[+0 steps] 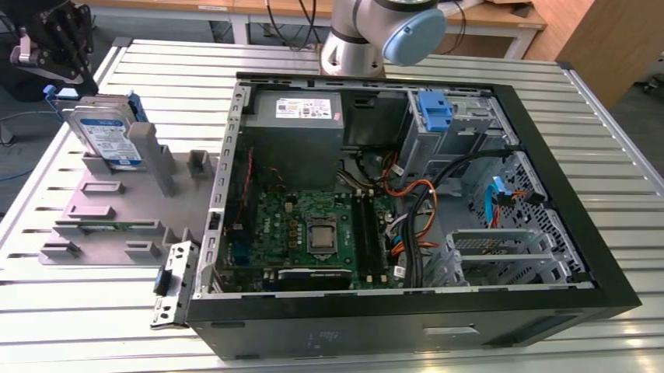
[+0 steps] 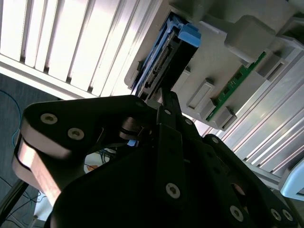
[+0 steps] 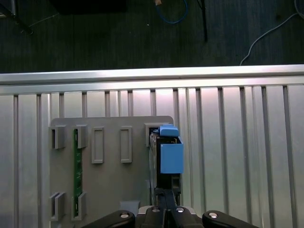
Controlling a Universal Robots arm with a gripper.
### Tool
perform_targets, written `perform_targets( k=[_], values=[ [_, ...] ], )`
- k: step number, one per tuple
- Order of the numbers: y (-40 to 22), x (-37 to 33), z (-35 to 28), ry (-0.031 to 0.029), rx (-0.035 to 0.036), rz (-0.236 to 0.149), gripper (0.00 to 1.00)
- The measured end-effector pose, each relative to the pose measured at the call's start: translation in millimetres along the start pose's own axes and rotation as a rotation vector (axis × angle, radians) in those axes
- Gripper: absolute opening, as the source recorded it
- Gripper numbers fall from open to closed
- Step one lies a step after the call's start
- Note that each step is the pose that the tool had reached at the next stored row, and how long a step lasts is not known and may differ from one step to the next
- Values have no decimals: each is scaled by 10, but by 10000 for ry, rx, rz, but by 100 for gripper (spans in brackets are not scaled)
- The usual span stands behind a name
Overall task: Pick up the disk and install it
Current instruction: 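Pick up the disk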
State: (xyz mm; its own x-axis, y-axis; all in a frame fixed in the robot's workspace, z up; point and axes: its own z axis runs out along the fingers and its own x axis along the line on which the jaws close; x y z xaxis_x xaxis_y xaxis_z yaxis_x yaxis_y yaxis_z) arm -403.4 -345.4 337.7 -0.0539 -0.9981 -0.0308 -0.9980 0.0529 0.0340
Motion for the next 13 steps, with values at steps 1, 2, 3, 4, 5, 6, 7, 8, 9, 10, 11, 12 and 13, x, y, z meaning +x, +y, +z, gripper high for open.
perform_targets(
  k=[1, 2, 3, 4, 5, 6, 7, 8, 9, 10, 11, 12, 13],
  values=[
    [0, 0, 0, 0, 0, 0, 11],
    [0, 0, 0, 0, 0, 0, 11],
    [-1, 0, 0, 0, 0, 0, 11],
    [-1, 0, 0, 0, 0, 0, 11],
    [-1, 0, 0, 0, 0, 0, 17],
    [-1, 0, 0, 0, 0, 0, 23],
    [-2, 0, 0, 0, 0, 0, 23],
    [-2, 0, 0, 0, 0, 0, 29],
    [-2, 0, 0, 0, 0, 1, 29],
    [-2, 0, 0, 0, 0, 0, 35],
    [-2, 0, 0, 0, 0, 0, 41],
    [-3, 0, 0, 0, 0, 0, 41],
    [-3, 0, 0, 0, 0, 0, 47]
  ],
)
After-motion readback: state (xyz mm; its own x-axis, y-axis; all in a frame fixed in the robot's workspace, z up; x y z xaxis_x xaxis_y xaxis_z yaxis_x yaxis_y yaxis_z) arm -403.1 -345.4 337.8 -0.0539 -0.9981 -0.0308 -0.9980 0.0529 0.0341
